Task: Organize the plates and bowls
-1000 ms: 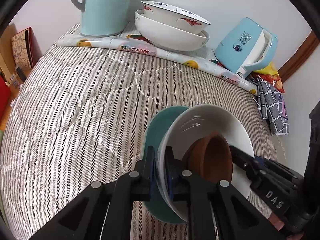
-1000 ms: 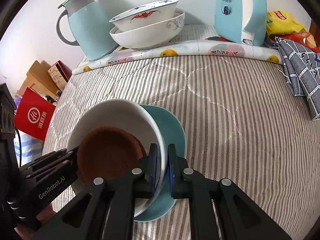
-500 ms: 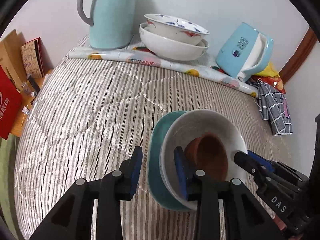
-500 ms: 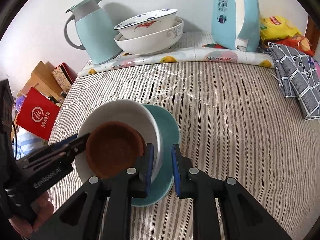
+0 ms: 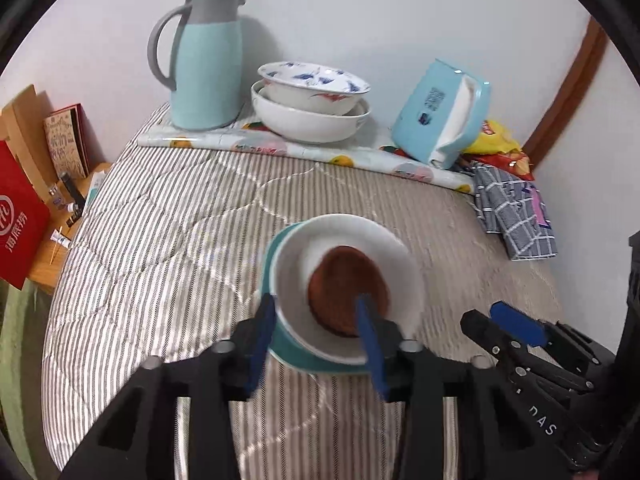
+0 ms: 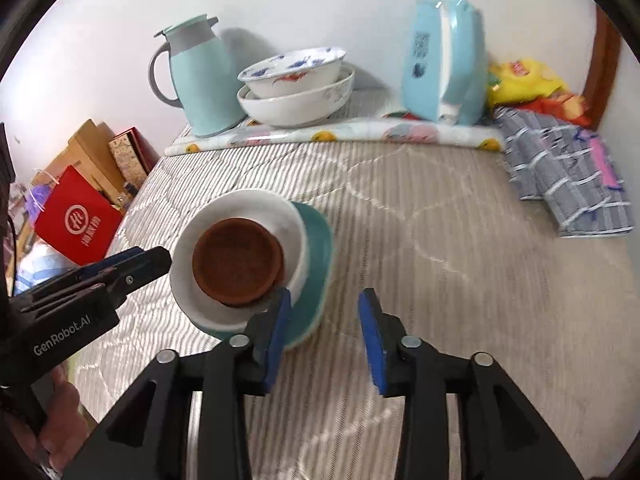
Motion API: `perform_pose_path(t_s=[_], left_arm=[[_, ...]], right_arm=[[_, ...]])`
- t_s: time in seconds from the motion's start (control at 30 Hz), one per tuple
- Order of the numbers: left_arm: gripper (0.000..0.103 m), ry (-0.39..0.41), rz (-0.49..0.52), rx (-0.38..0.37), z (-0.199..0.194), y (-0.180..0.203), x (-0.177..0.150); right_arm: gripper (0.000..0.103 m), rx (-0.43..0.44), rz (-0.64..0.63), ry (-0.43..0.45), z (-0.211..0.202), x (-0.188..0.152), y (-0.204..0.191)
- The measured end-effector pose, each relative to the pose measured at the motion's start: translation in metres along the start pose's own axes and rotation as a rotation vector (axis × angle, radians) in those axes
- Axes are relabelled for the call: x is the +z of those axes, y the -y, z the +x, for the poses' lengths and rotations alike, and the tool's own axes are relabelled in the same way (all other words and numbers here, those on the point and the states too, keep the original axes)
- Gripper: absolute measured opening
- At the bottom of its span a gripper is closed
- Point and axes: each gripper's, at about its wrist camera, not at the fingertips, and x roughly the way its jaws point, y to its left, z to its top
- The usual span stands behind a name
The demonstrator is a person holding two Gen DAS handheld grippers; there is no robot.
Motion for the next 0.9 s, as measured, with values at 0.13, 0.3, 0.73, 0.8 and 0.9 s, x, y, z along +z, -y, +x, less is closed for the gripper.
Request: perform_pose_path(t_s=[0.13,0.3,0.73,0.8,0.9], left_arm=[[0.057,0.043,0.022,0.006,-0.022,0.019,-0.009],[0.070,0.087,0.061,0.027,-0.049,0.044,-0.024],[0.074,0.161,0.081,0.038,-0.097,0.082,-0.073],[0.074,0.172,0.096,0.042,-0.103,0.086,-0.080],[0.074,0.199,0.108,0.074,-0.110,0.090,-0.088]], right_arm=[[0.050,-0.018,-0.005,0.059,-0.033,-0.010,0.007],[0.063,-0.054,-0.004,0.118,-0.073,-0.026,0.017],[0.079,-0.090,0.042,0.166,-0.134,-0.084,0.051],[0.079,-0.086,0.055,0.156,-0.137,-0.092,0.056],[0.079,-0.102,0.047,0.161,-0.143,-0.102,0.057]])
